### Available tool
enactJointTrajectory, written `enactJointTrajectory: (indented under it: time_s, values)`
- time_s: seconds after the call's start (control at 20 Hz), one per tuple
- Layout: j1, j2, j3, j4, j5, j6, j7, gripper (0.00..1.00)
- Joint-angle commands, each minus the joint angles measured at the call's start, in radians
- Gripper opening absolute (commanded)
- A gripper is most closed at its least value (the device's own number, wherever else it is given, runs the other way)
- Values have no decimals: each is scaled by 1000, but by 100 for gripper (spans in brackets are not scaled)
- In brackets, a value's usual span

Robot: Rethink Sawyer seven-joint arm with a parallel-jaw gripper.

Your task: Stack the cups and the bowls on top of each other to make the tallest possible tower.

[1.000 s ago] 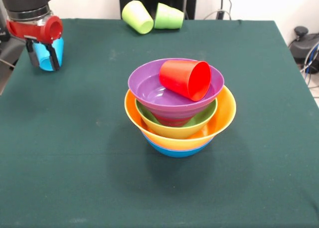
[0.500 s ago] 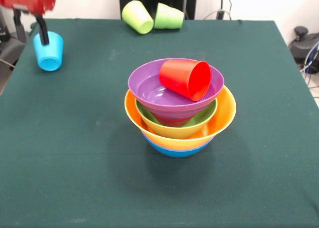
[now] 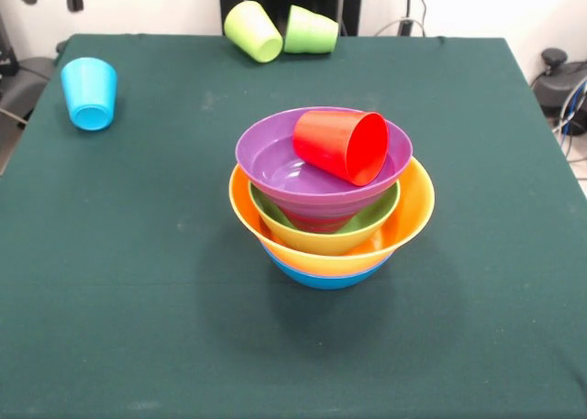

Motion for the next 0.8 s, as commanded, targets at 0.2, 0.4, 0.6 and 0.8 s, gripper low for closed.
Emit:
enactJointTrajectory:
  time_s: [0.2, 0.4, 0.6, 0.8]
  values:
    - [-154, -56, 197, 340, 27, -98, -116, 100]
    - [-196, -64, 199, 400, -44, -123, -126, 100]
    - [-233, -49, 184, 434, -113, -169, -106, 100]
    - [-256, -2, 144, 429, -196, -208, -87, 100]
